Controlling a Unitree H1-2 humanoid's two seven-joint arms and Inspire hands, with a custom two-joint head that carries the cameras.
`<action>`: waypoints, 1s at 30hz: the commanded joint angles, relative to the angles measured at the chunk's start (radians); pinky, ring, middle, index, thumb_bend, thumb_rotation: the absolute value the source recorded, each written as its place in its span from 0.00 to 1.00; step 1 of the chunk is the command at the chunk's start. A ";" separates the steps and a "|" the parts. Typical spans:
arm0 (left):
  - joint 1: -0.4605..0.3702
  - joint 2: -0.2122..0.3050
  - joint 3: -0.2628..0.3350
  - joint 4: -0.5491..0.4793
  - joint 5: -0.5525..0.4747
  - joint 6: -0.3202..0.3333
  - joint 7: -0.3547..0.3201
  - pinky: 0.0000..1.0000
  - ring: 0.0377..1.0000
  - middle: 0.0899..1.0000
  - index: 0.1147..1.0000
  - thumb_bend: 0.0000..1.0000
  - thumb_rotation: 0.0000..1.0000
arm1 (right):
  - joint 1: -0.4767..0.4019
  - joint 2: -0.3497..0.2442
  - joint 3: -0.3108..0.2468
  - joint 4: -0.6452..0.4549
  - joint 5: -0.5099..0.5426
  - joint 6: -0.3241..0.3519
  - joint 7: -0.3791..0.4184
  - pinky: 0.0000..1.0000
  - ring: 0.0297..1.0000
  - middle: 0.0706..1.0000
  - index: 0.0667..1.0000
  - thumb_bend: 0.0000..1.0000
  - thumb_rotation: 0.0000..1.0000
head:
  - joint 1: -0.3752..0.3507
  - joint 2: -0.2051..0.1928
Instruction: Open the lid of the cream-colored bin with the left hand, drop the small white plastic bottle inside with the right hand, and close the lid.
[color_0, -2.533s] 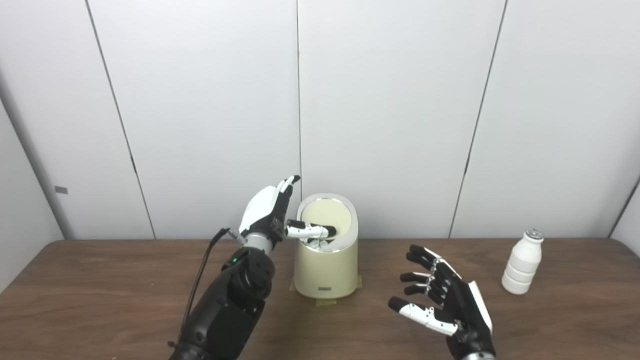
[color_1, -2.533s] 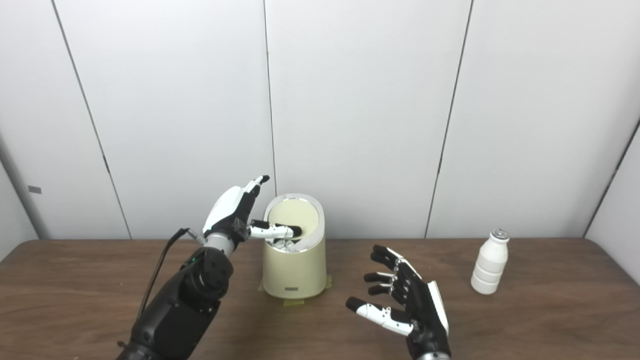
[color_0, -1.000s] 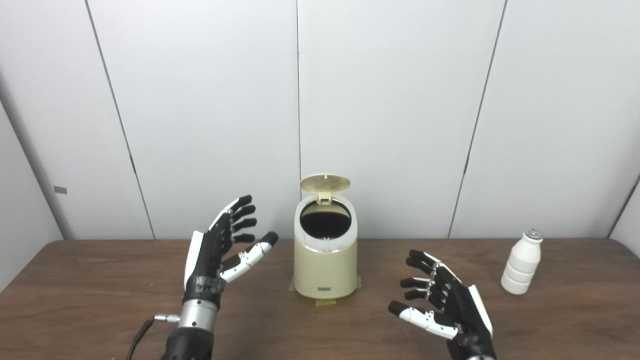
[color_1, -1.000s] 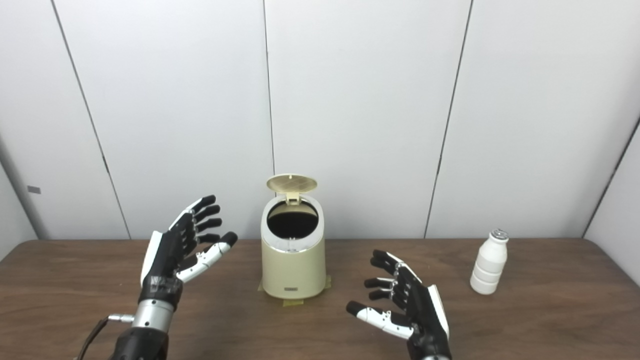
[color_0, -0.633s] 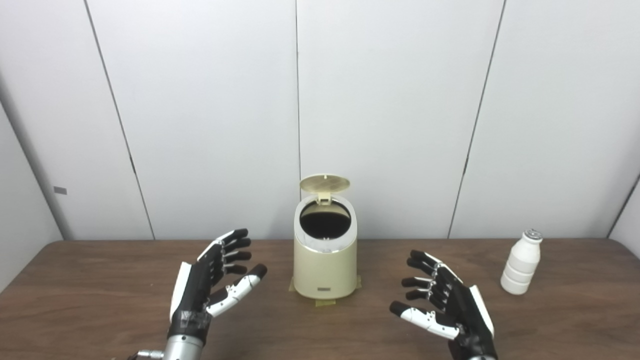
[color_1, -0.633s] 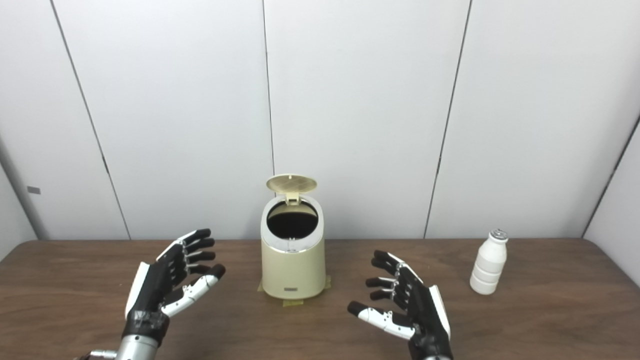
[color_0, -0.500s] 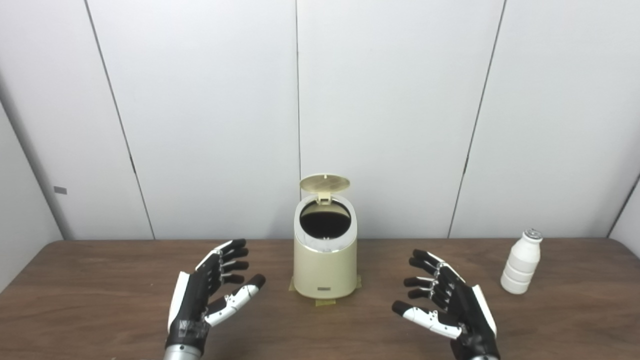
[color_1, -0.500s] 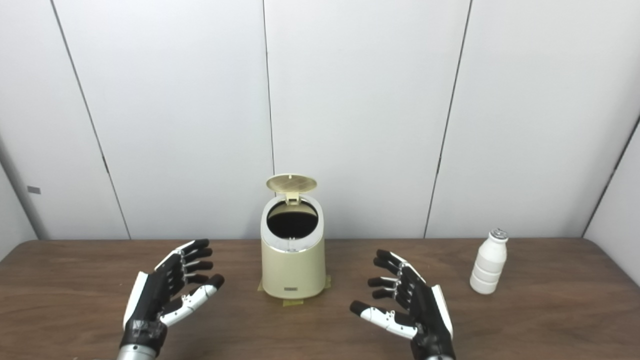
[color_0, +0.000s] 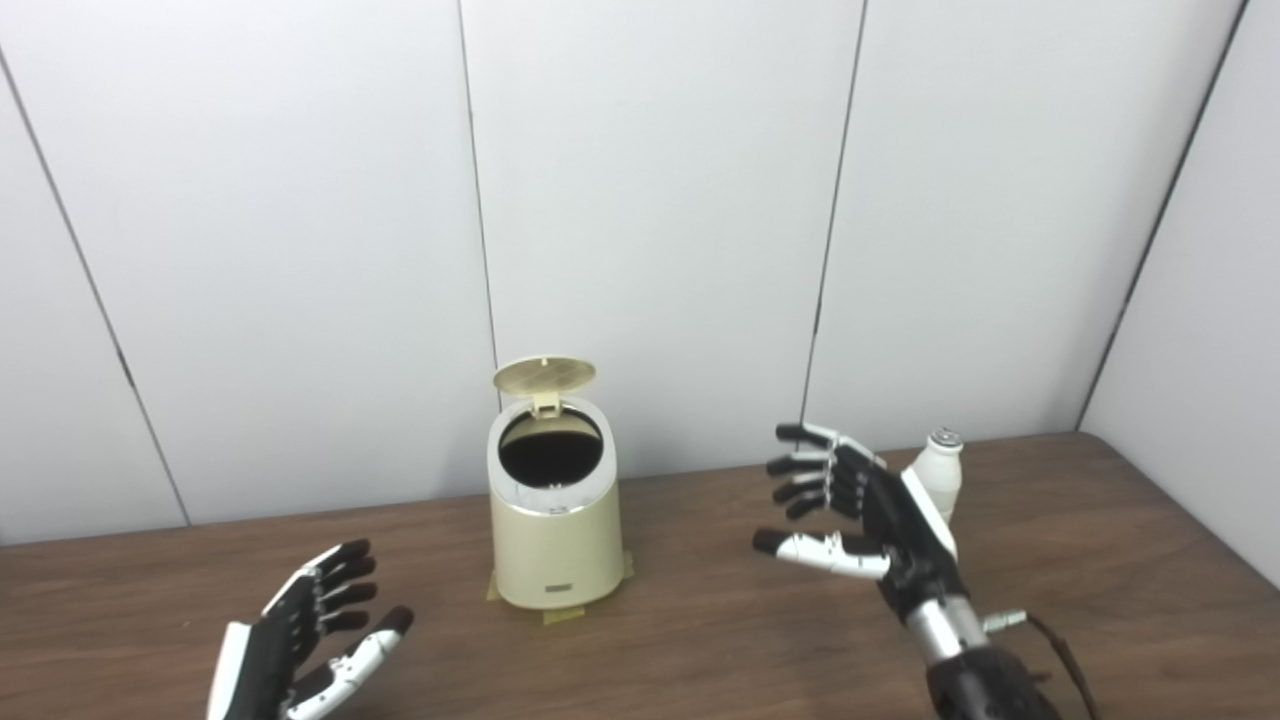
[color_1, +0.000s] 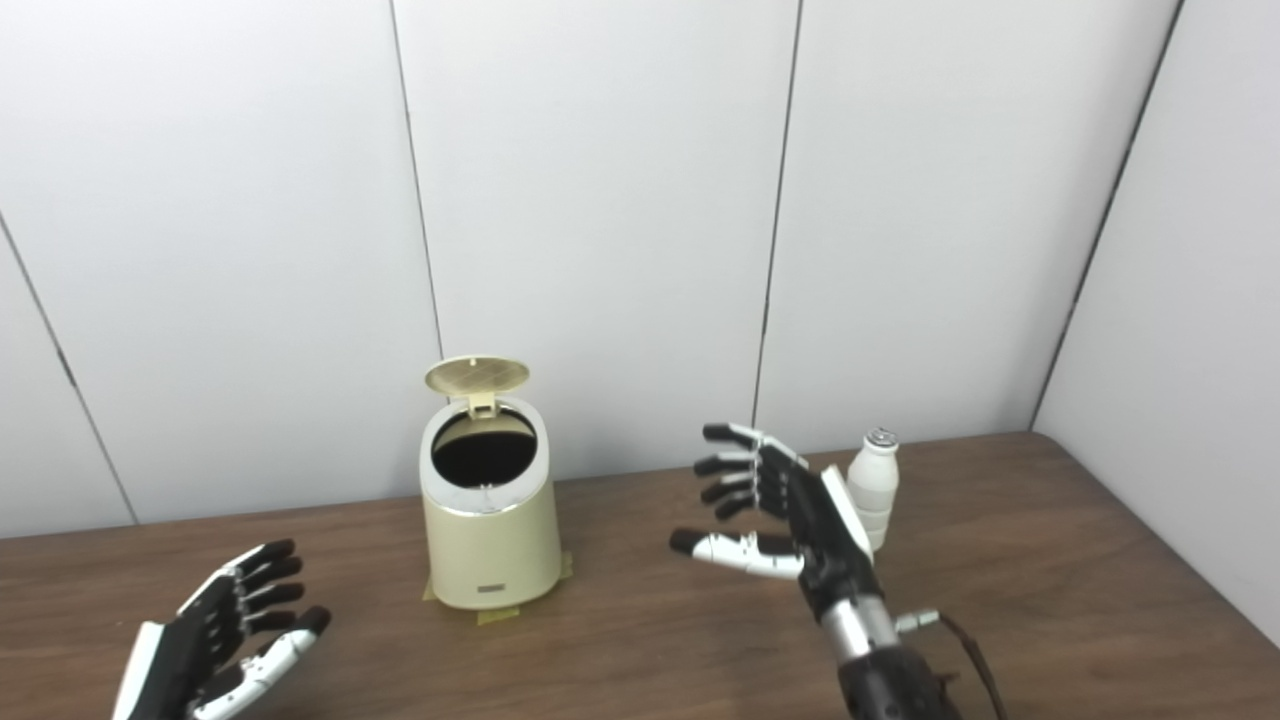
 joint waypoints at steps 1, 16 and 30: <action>-0.043 0.018 0.005 -0.004 -0.003 -0.051 -0.003 0.69 0.74 0.77 0.79 0.60 0.19 | -0.080 -0.018 -0.009 -0.081 -0.037 0.051 -0.006 0.47 0.56 0.64 0.71 0.78 0.18 | -0.015 -0.006; -0.062 0.052 0.013 0.044 -0.029 -0.075 -0.032 0.68 0.74 0.78 0.81 0.55 0.18 | -0.230 -0.250 -0.135 -0.009 -0.096 0.185 -0.015 0.64 0.67 0.75 0.75 0.80 0.12 | -0.122 -0.052; -0.060 0.040 0.032 0.065 -0.070 -0.101 -0.040 0.65 0.72 0.76 0.78 0.57 0.07 | -0.209 -0.343 -0.119 0.099 -0.080 0.252 0.086 0.74 0.83 0.87 0.87 0.85 0.21 | -0.131 -0.049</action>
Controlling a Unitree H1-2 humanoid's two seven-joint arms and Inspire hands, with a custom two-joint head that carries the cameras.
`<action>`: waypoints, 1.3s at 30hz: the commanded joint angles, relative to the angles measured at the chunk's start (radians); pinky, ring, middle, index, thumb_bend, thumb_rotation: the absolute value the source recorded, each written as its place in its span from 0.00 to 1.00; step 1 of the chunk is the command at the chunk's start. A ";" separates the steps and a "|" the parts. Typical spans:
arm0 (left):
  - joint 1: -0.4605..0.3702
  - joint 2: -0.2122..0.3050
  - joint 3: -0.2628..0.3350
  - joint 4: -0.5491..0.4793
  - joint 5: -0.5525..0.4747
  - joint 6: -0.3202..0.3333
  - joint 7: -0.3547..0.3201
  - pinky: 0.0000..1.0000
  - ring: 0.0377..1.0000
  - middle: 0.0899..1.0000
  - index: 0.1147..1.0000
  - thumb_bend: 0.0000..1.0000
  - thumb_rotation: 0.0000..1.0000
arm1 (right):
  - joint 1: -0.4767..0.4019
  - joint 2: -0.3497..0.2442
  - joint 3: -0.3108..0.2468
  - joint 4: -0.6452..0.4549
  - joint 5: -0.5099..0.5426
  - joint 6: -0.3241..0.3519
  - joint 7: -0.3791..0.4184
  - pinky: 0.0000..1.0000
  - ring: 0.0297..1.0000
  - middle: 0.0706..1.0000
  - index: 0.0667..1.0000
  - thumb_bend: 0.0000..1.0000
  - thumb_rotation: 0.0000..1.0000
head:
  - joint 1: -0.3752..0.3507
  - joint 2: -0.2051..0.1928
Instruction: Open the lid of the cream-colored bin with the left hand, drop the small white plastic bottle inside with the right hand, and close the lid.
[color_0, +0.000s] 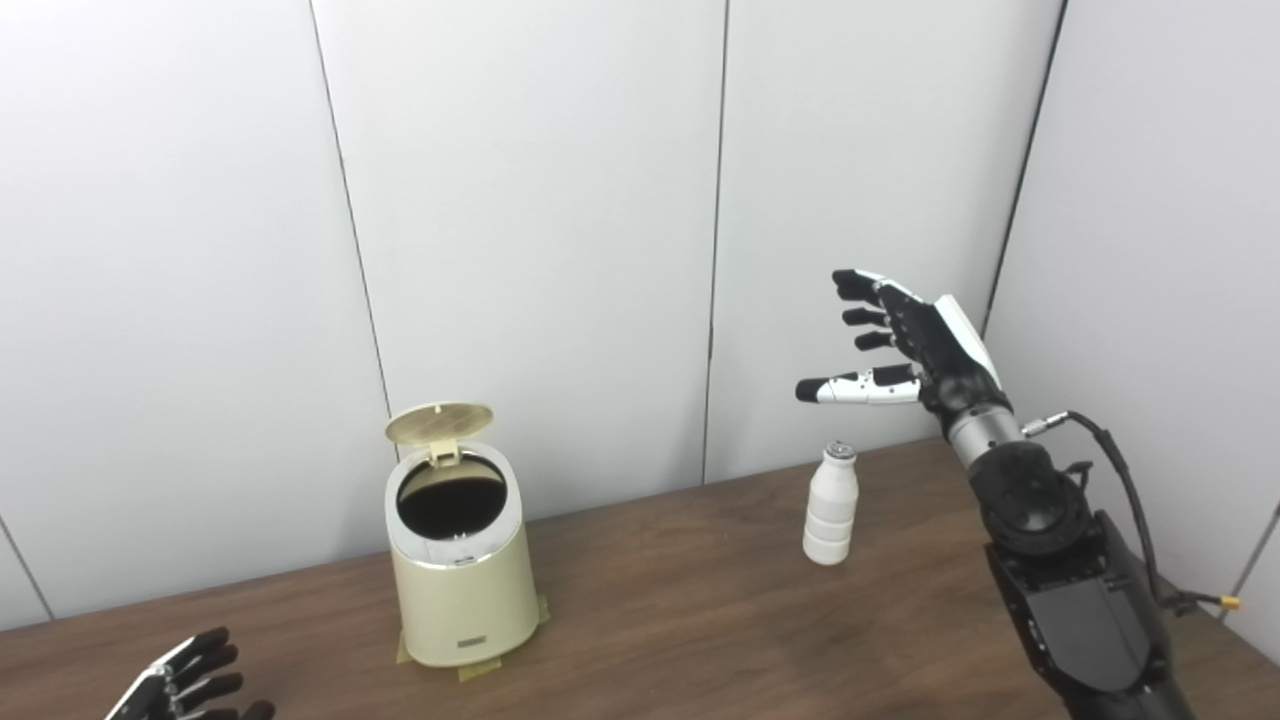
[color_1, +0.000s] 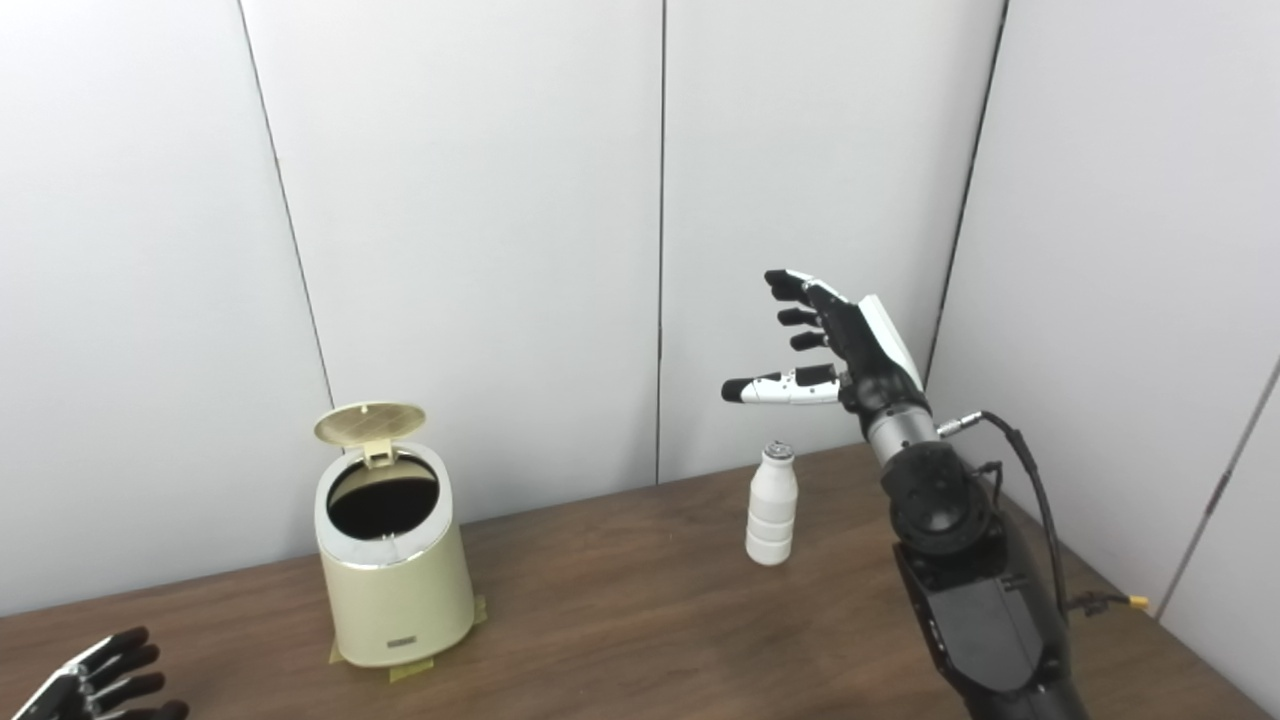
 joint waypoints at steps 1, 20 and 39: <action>-0.036 0.008 0.001 -0.027 -0.006 -0.022 -0.002 0.65 0.72 0.76 0.78 0.57 0.06 | -0.023 -0.044 -0.006 -0.004 0.021 0.004 0.023 0.76 0.85 0.88 0.88 0.85 0.21 | 0.002 0.002; -0.037 0.021 0.003 -0.014 -0.004 -0.026 -0.010 0.61 0.70 0.75 0.77 0.59 0.10 | 0.049 -0.004 0.024 0.138 0.043 0.024 0.039 0.74 0.87 0.95 0.95 0.85 0.20 | -0.005 0.014; -0.026 0.020 -0.002 -0.057 0.005 0.018 -0.008 0.60 0.69 0.74 0.76 0.59 0.07 | 0.070 0.052 0.017 0.279 0.019 -0.094 -0.101 0.65 0.75 0.82 0.85 0.83 0.14 | -0.003 0.023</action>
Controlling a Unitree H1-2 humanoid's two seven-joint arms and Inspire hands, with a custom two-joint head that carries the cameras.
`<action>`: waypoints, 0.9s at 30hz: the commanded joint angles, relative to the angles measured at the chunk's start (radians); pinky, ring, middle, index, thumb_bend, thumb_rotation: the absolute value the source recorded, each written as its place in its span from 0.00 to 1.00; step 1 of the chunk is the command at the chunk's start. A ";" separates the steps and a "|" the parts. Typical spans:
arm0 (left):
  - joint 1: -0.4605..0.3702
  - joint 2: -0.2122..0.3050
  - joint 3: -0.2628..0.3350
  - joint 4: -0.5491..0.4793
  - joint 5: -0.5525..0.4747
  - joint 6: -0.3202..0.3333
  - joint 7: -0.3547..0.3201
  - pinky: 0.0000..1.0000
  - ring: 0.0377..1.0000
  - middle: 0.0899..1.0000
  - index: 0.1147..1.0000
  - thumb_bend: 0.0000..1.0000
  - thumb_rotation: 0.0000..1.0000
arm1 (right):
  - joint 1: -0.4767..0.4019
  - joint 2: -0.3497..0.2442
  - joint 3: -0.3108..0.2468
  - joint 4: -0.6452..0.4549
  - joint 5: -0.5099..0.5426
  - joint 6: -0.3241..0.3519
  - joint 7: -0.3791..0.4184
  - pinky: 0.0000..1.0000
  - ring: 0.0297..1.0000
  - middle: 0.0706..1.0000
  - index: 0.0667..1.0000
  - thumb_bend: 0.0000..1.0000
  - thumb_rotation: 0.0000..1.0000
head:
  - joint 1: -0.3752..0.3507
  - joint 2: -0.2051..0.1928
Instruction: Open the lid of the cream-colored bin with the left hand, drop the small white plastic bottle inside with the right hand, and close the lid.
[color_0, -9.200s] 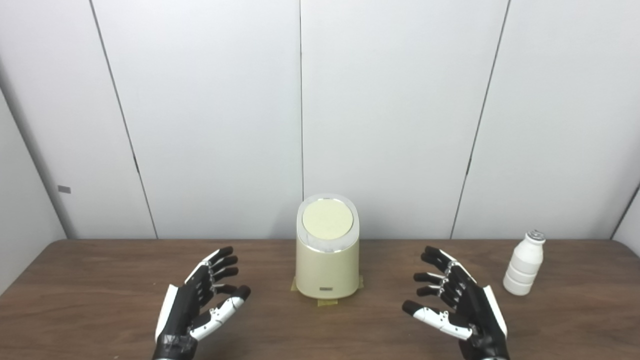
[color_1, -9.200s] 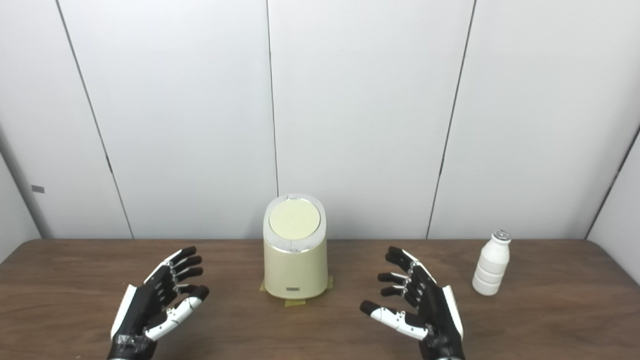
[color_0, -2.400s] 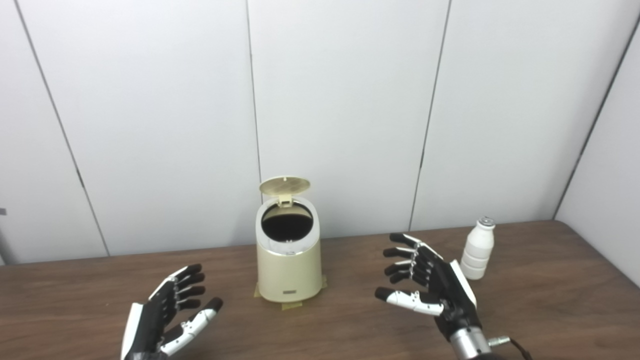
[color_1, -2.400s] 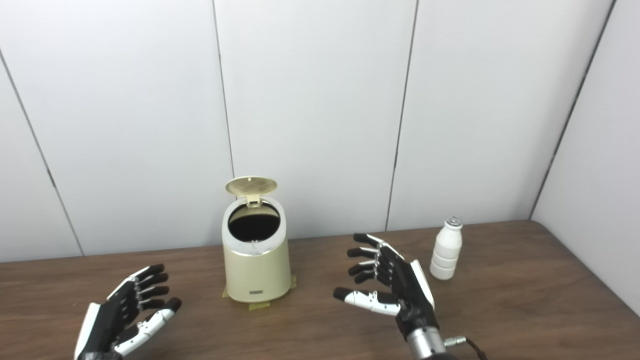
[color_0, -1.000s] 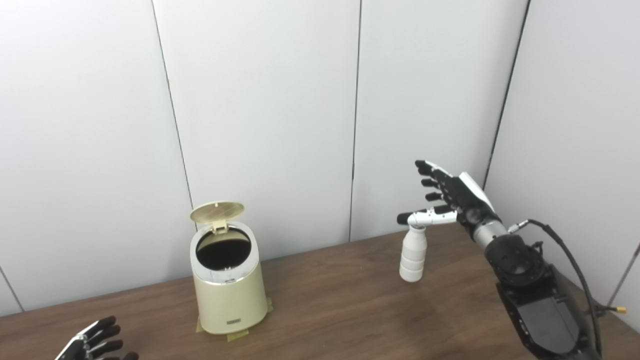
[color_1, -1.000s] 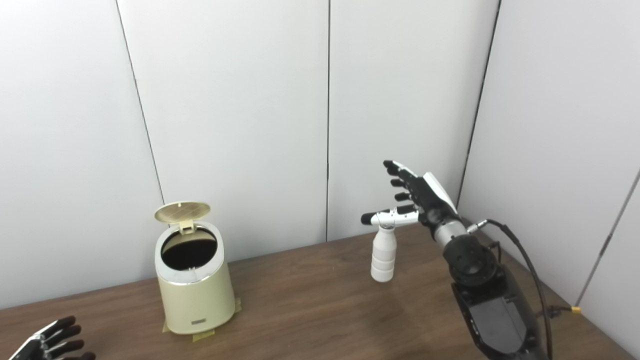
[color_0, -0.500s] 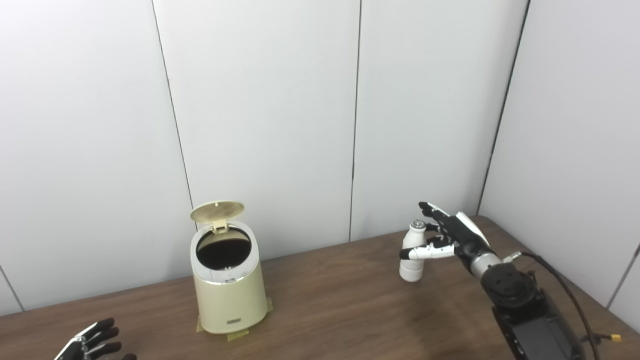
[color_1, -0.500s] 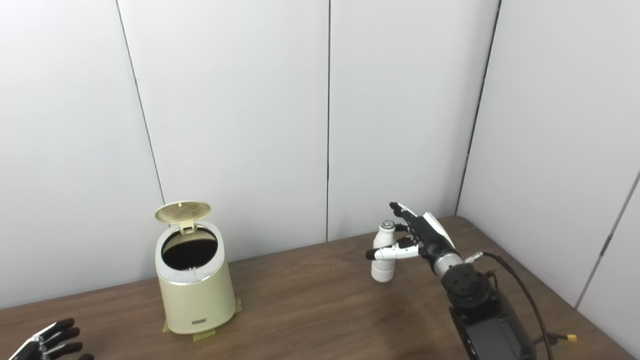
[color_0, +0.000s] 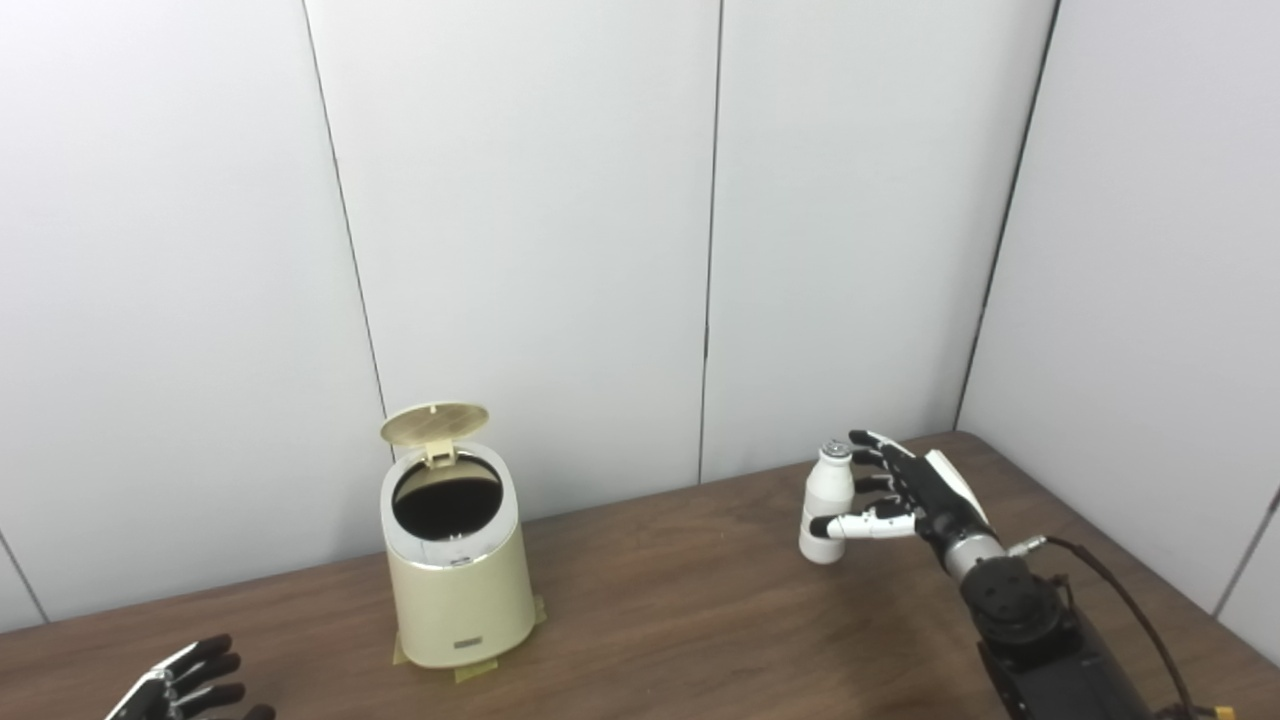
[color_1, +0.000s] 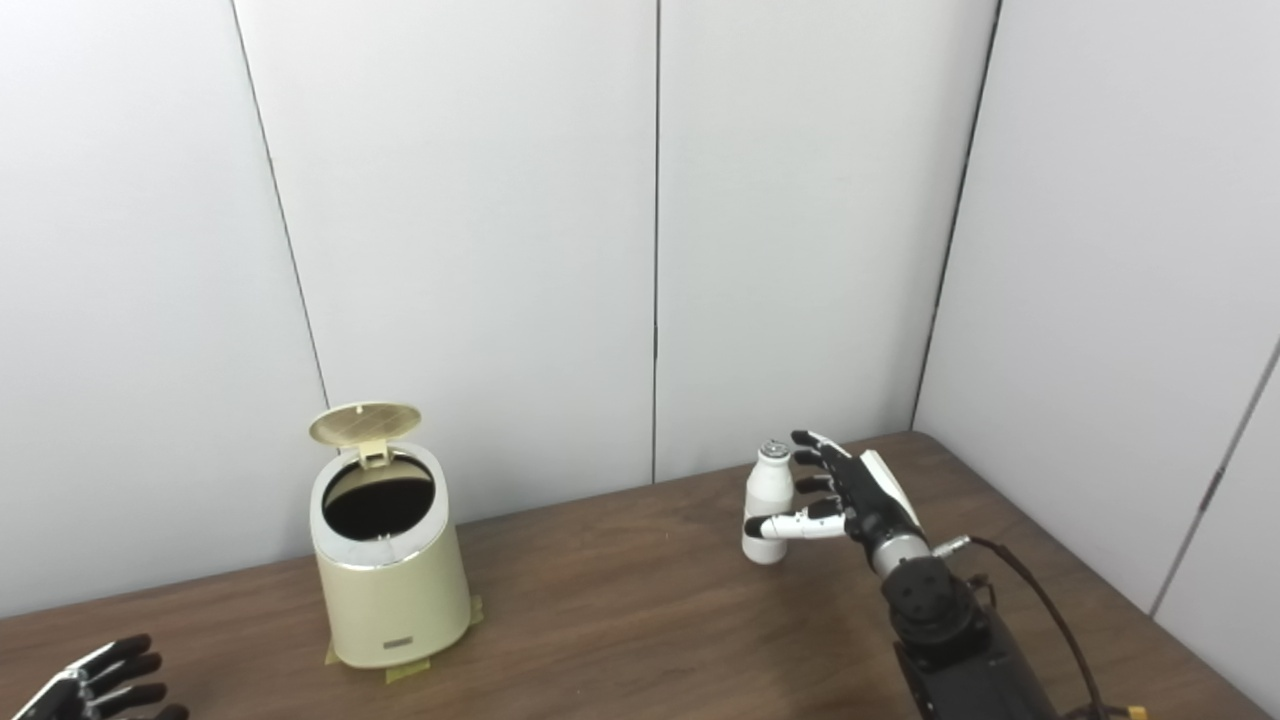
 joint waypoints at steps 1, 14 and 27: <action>-0.031 0.014 0.000 -0.025 0.005 -0.023 -0.002 0.60 0.69 0.74 0.76 0.59 0.08 | -0.044 -0.016 -0.012 -0.009 -0.005 -0.068 -0.043 0.65 0.74 0.81 0.84 0.82 0.12 | -0.001 0.000; -0.033 0.017 -0.002 -0.014 -0.004 -0.034 -0.013 0.61 0.70 0.75 0.77 0.56 0.00 | -0.050 0.010 -0.001 0.045 0.000 -0.115 -0.090 0.64 0.72 0.74 0.77 0.78 0.08 | -0.003 0.005; -0.029 0.011 -0.001 -0.036 -0.001 -0.009 -0.022 0.64 0.72 0.76 0.79 0.53 0.00 | -0.062 0.028 0.011 0.065 -0.026 -0.115 -0.131 0.64 0.71 0.73 0.76 0.78 0.07 | -0.002 0.008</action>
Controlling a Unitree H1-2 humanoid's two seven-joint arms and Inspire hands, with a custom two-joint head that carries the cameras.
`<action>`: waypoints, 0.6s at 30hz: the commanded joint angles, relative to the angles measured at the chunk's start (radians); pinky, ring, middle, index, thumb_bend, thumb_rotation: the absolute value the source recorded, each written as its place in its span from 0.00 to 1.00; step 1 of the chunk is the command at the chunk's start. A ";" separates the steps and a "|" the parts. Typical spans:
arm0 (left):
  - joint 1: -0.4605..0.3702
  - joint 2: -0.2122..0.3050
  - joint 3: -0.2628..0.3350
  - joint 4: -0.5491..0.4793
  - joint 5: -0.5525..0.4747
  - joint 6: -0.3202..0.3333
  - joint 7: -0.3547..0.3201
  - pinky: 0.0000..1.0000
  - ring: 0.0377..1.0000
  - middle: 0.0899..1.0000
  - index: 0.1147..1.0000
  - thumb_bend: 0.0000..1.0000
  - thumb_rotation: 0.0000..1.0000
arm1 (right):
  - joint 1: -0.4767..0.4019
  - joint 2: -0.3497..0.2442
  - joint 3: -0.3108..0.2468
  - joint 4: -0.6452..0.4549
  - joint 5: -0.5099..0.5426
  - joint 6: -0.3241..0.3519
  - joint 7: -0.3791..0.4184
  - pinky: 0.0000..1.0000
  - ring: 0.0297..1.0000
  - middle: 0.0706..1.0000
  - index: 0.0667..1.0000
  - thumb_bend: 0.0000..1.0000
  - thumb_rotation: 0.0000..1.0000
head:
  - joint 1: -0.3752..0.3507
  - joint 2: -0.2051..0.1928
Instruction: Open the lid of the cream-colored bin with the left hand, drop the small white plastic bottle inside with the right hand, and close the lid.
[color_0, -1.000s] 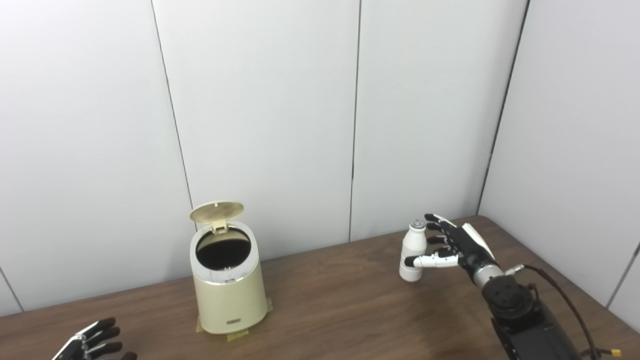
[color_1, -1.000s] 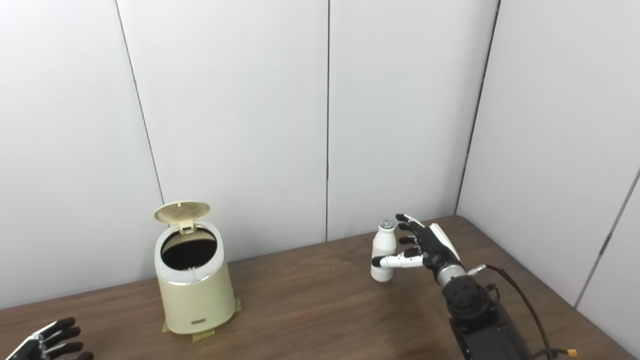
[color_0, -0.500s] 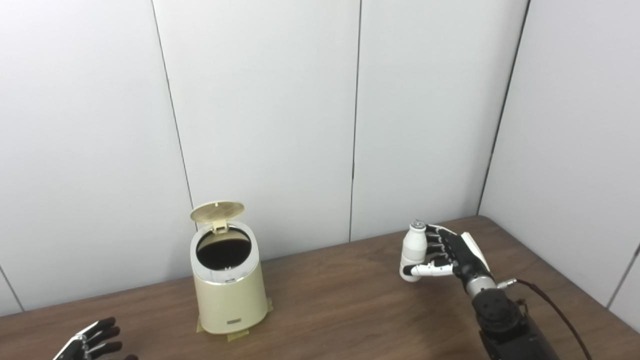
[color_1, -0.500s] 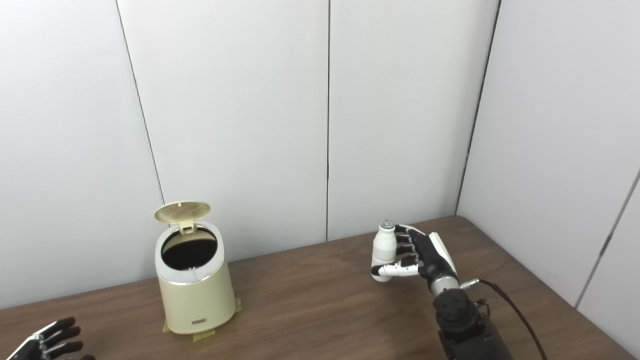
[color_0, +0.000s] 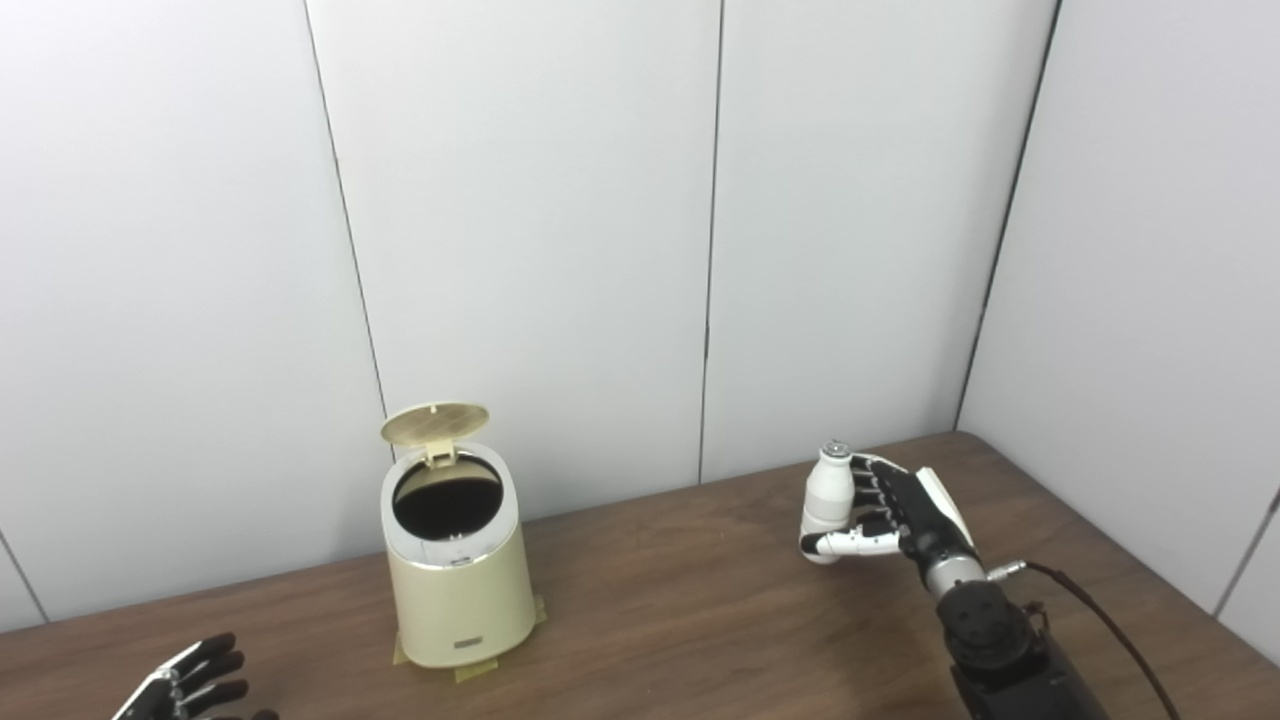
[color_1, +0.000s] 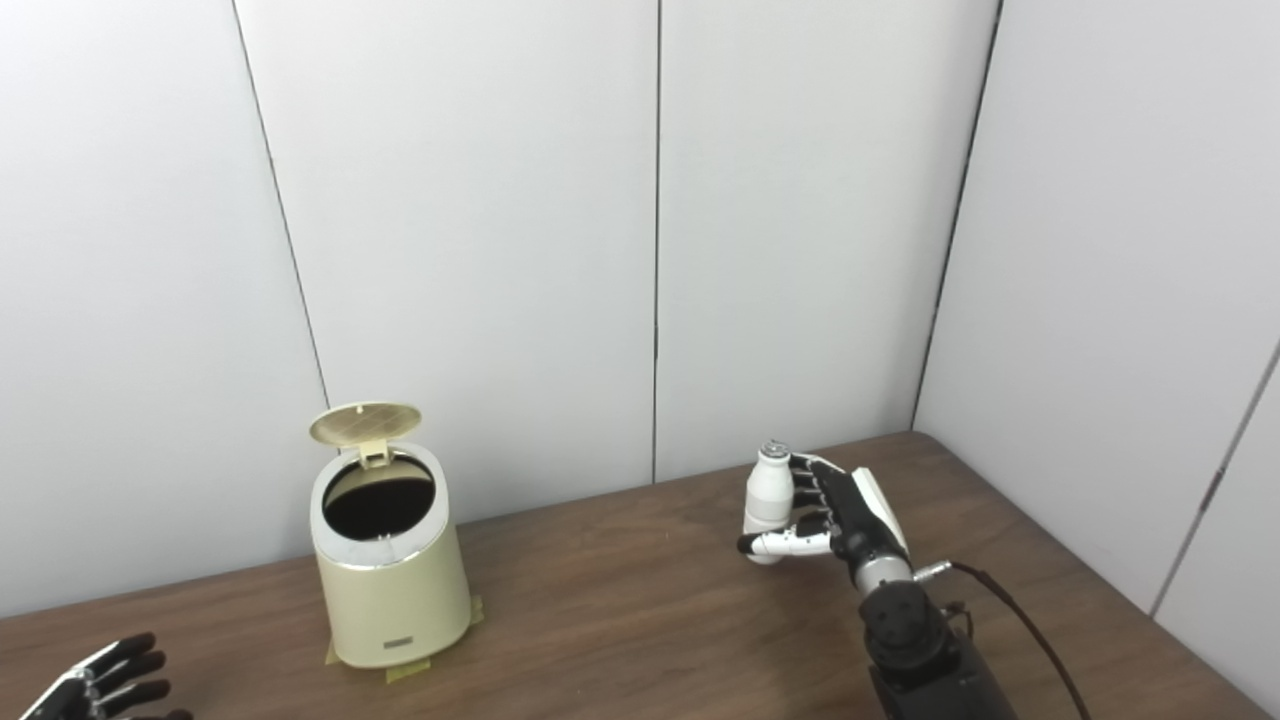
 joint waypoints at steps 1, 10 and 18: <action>-0.029 0.008 0.000 -0.040 0.000 -0.010 0.001 0.64 0.72 0.76 0.79 0.53 0.00 | -0.055 -0.008 -0.006 0.002 -0.006 -0.057 -0.036 0.64 0.71 0.72 0.75 0.78 0.06 | -0.001 -0.001; -0.026 0.006 -0.001 -0.064 0.003 0.013 0.001 0.63 0.71 0.76 0.78 0.53 0.00 | -0.084 0.015 -0.026 0.115 -0.012 -0.198 -0.163 0.31 0.35 0.39 0.49 0.53 0.00 | 0.002 0.005; -0.026 0.012 -0.015 -0.085 0.034 0.023 0.002 0.69 0.75 0.79 0.80 0.49 0.00 | -0.076 0.018 -0.018 0.113 -0.026 -0.217 -0.189 0.30 0.34 0.38 0.49 0.52 0.00 | 0.002 0.008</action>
